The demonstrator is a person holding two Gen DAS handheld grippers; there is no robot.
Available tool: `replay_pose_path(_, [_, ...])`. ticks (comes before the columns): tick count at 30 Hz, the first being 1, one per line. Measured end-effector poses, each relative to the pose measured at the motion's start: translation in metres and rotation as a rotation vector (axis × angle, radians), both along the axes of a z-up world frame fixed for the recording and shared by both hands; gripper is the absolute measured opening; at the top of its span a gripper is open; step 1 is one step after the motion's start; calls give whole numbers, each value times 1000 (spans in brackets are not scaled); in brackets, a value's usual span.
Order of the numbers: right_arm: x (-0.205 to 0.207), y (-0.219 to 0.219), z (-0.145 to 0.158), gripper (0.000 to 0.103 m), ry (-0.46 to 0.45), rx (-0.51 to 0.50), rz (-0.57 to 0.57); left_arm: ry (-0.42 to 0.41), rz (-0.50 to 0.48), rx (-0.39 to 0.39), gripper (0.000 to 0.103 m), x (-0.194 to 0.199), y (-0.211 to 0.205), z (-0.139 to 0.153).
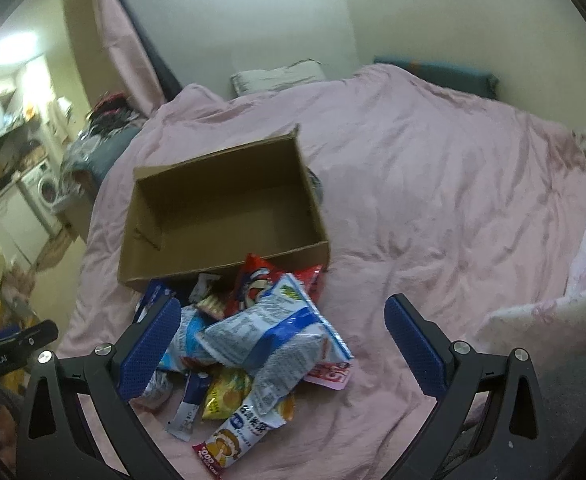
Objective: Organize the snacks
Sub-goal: 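Grasp the white Easy chip bag with left tool while right tool grasps blue-white chip bag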
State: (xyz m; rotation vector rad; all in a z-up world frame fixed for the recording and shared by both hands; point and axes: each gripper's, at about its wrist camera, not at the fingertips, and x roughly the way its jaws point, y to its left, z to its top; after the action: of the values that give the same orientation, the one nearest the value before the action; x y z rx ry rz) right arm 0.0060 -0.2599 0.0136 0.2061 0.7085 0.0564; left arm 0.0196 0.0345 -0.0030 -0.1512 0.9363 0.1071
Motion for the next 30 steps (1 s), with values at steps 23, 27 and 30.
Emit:
replay_pose_path(23, [3, -27, -15, 103, 112, 136, -49, 374, -78, -247, 69, 33, -63, -97])
replay_pose_path(27, [5, -29, -18, 103, 125, 149, -54, 386, -130, -272, 45, 19, -68, -93])
replay_pose_path(30, [5, -29, -18, 103, 125, 149, -53, 377, -154, -239, 32, 6, -73, -78])
